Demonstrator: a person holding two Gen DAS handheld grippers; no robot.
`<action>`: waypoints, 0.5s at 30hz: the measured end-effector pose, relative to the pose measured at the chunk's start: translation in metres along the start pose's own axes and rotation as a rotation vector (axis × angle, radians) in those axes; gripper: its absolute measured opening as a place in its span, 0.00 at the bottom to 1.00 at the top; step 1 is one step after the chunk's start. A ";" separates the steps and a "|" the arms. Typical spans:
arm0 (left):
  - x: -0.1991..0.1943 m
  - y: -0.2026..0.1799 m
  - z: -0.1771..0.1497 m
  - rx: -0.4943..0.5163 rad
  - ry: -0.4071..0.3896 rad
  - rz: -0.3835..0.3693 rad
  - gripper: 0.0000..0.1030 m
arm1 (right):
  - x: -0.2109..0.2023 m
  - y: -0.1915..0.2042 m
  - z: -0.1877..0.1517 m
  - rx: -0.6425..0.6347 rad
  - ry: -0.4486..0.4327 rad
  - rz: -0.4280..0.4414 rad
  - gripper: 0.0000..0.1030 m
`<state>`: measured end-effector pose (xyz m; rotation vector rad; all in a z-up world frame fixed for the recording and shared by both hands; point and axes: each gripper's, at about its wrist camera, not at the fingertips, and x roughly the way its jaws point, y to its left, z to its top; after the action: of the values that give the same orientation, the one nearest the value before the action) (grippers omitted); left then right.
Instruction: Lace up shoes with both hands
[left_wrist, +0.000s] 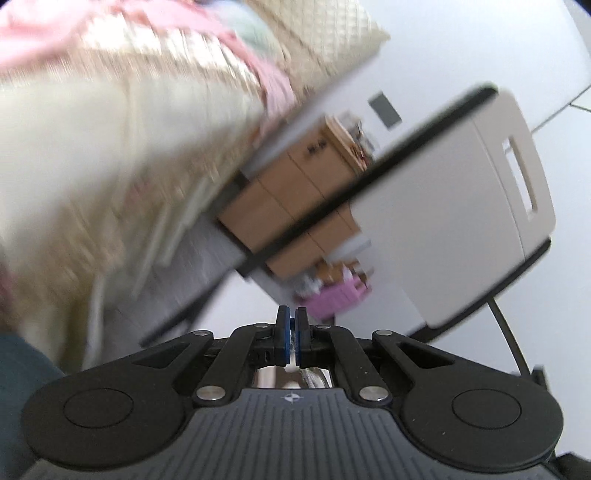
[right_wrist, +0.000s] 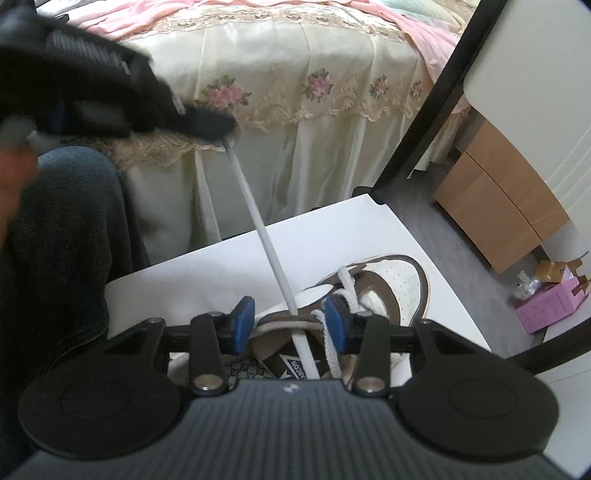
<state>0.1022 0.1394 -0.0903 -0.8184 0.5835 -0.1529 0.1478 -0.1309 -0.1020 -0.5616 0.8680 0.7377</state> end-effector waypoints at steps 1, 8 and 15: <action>-0.006 0.001 0.007 0.008 -0.022 0.022 0.02 | 0.000 0.001 0.000 0.001 -0.001 -0.001 0.42; -0.026 -0.001 0.044 0.111 -0.097 0.167 0.02 | -0.004 0.004 -0.002 0.019 -0.018 -0.005 0.44; -0.020 -0.010 0.040 0.211 -0.021 0.230 0.04 | -0.030 -0.008 -0.015 0.169 -0.092 -0.016 0.47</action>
<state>0.1085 0.1649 -0.0531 -0.5431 0.6253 0.0053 0.1342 -0.1566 -0.0841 -0.3809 0.8302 0.6631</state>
